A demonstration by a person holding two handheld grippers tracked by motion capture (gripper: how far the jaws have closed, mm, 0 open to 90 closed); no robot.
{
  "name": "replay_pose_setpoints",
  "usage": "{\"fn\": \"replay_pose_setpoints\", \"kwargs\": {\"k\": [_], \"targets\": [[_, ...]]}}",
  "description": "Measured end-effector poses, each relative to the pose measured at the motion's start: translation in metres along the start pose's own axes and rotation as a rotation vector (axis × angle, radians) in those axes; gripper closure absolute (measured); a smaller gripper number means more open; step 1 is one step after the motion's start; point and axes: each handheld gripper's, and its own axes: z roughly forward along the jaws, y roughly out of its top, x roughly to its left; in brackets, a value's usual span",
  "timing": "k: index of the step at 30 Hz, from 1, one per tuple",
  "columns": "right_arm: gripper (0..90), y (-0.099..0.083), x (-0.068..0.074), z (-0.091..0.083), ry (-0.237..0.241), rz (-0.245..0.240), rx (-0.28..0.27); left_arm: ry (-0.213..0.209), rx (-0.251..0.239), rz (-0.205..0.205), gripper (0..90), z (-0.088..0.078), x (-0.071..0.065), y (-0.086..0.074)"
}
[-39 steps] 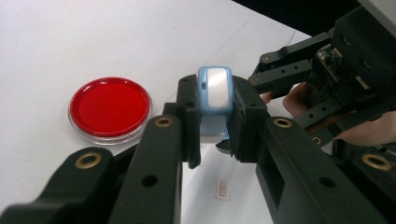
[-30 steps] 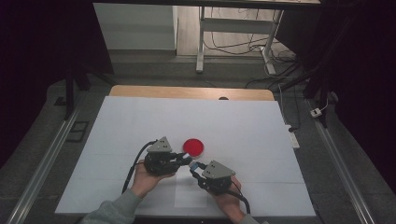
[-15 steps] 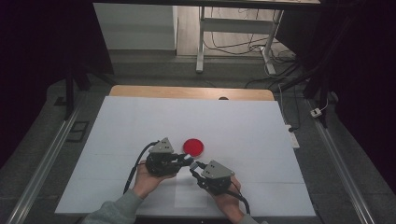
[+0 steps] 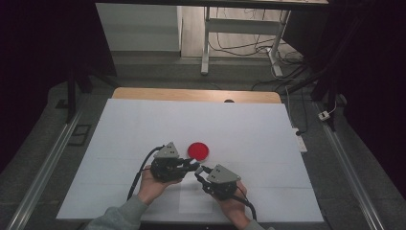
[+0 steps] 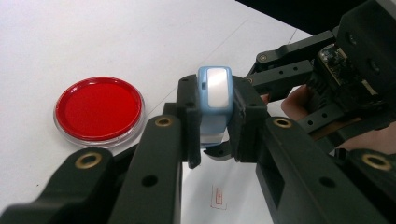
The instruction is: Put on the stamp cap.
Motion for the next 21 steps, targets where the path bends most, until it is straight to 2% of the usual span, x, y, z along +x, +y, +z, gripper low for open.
{"fn": "replay_pose_setpoints", "kwargs": {"k": [21], "targets": [[65.0,-0.0004,0.0007,-0.0014,-0.025,0.0,-0.009,0.007,-0.018,-0.007,76.1,0.001,-0.0005,-0.0011]]}}
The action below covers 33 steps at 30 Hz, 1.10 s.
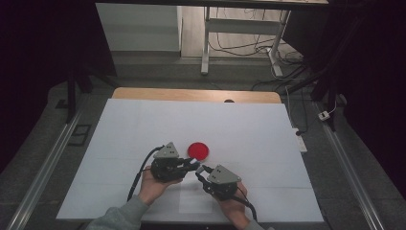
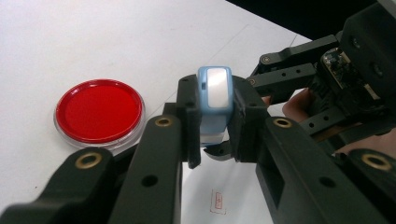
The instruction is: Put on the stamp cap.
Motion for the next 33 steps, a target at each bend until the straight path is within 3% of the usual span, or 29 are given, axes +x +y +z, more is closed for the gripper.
{"fn": "replay_pose_setpoints", "kwargs": {"k": [10,21,33], "targets": [[65.0,-0.0004,0.0003,0.0,-0.011,-0.007,0.0,0.0,0.006,-0.003,76.1,0.0012,-0.0001,-0.0004],[65.3,0.002,0.0043,-0.0017,-0.051,-0.055,0.016,-0.006,0.002,-0.003,76.2,0.0026,-0.0002,-0.0014],[65.3,0.0032,0.0049,-0.0025,-0.051,-0.06,0.031,-0.002,0.018,-0.009,76.4,0.0092,-0.0019,-0.0056]]}}
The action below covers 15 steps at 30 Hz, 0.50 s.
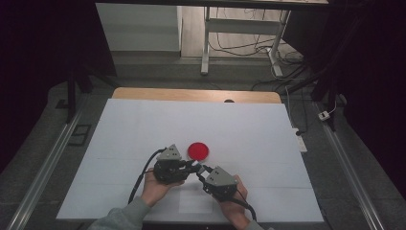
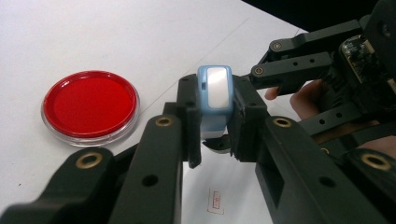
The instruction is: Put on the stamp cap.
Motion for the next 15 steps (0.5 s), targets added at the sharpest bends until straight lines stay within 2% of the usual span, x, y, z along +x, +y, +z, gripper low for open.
{"fn": "replay_pose_setpoints", "kwargs": {"k": [15], "targets": [[64.5,-0.0023,-0.0043,0.0009,0.029,0.006,-0.015,-0.008,-0.021,-0.016,76.2,-0.0038,0.0022,0.0014]]}}
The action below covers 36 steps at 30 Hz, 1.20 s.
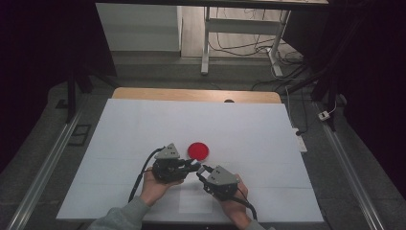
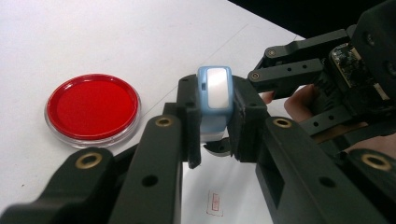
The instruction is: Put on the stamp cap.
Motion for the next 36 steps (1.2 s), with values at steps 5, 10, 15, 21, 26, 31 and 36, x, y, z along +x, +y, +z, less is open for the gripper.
{"fn": "replay_pose_setpoints", "kwargs": {"k": [5,10,15,21,26,31,36], "targets": [[64.1,0.0,-0.001,0.0,0.006,0.005,-0.006,-0.003,-0.003,-0.001,76.2,-0.001,0.0,0.0],[63.4,0.0,-0.001,-0.001,0.007,0.006,-0.013,-0.004,-0.011,-0.001,76.2,-0.002,0.0,0.001],[60.1,-0.001,-0.004,-0.001,0.03,0.023,-0.018,-0.005,-0.023,-0.004,76.1,-0.004,0.001,0.002],[57.4,-0.002,-0.007,-0.002,0.057,0.044,-0.023,-0.007,-0.032,-0.008,76.1,-0.007,0.003,0.002],[55.5,-0.002,-0.008,-0.002,0.072,0.057,-0.026,-0.007,-0.034,-0.011,76.1,-0.008,0.004,0.002],[52.2,-0.003,-0.01,-0.002,0.084,0.07,-0.024,-0.007,-0.039,-0.014,76.2,-0.01,0.005,0.003],[49.1,-0.005,-0.013,-0.002,0.095,0.089,-0.018,-0.004,-0.04,-0.016,76.1,-0.013,0.008,0.003]]}}
